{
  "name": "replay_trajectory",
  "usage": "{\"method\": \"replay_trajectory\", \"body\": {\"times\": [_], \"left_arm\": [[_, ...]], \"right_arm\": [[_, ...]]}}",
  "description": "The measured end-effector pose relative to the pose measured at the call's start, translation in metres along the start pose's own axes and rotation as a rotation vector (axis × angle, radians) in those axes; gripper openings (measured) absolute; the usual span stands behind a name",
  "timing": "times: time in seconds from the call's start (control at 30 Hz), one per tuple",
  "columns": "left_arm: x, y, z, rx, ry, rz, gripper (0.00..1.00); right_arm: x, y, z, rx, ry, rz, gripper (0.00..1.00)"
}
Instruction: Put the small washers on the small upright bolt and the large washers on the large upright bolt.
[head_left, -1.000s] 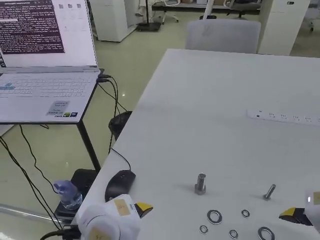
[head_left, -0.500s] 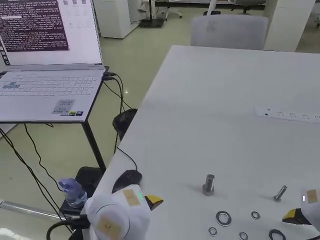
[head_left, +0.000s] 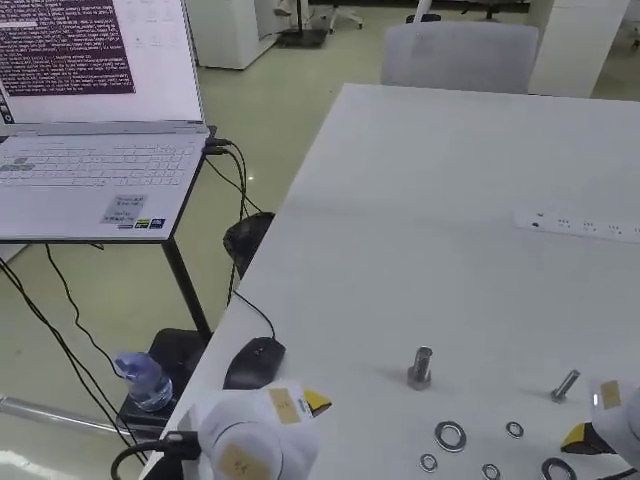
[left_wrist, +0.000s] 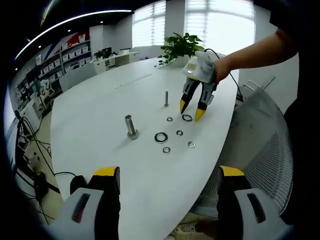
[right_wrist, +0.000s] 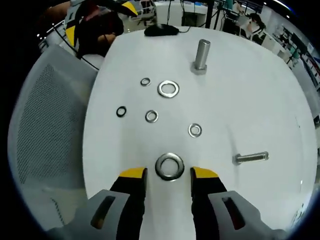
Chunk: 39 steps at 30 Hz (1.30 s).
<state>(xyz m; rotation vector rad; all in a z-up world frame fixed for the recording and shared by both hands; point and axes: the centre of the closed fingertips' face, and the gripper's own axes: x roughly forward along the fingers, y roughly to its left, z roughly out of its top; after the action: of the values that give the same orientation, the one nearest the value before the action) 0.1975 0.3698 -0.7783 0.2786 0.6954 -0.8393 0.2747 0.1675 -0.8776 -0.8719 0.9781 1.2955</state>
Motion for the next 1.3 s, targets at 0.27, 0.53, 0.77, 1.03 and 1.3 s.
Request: {"method": "replay_trajectory", "body": {"times": [0.27,0.53,0.77,1.03,1.3], "left_arm": [[0.000,-0.003,-0.002,0.007,-0.001,-0.010,0.80],[0.000,-0.004,-0.001,0.010,-0.003,-0.016,0.79],[-0.001,-0.009,-0.006,0.011,0.004,-0.027,0.76],[-0.002,-0.011,-0.006,-0.006,-0.001,-0.023,0.75],[0.000,-0.014,0.000,0.003,-0.018,-0.025,0.74]], "right_arm": [[0.000,-0.003,0.002,-0.030,0.018,-0.013,0.33],[0.000,-0.001,0.002,-0.054,0.057,-0.007,0.28],[0.002,0.001,0.001,-0.090,0.107,-0.002,0.26],[0.001,-0.002,0.000,-0.102,0.139,0.005,0.23],[0.001,-0.001,0.000,-0.085,0.122,0.006,0.22]]}}
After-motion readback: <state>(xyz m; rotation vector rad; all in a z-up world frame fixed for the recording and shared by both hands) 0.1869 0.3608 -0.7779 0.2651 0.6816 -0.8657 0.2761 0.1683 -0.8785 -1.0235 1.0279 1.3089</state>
